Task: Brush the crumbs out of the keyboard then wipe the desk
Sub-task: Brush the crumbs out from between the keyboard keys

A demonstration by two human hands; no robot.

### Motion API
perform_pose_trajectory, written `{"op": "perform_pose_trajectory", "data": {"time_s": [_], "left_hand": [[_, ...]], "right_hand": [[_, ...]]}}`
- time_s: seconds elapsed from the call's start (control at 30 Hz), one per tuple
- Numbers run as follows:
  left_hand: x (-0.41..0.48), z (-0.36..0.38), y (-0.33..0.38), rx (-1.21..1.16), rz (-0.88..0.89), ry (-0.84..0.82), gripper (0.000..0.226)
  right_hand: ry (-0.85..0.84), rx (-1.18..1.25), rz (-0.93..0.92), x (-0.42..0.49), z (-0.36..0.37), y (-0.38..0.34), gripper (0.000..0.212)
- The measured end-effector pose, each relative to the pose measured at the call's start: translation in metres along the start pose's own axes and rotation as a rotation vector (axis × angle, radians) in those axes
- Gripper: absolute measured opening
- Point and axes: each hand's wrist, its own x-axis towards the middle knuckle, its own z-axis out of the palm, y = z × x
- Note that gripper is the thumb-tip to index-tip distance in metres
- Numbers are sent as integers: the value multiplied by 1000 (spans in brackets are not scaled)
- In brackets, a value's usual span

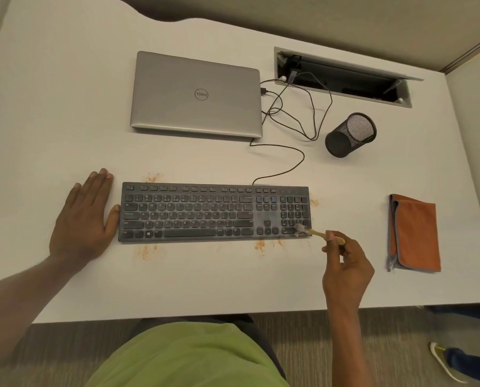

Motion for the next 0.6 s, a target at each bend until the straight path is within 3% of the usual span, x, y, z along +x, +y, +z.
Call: {"op": "perform_pose_trajectory", "data": {"time_s": [0.6], "left_hand": [[0,1,-1,-2,5,5,72]], "right_hand": [[-19,-24,-35,-17,-6,-1,14]]}}
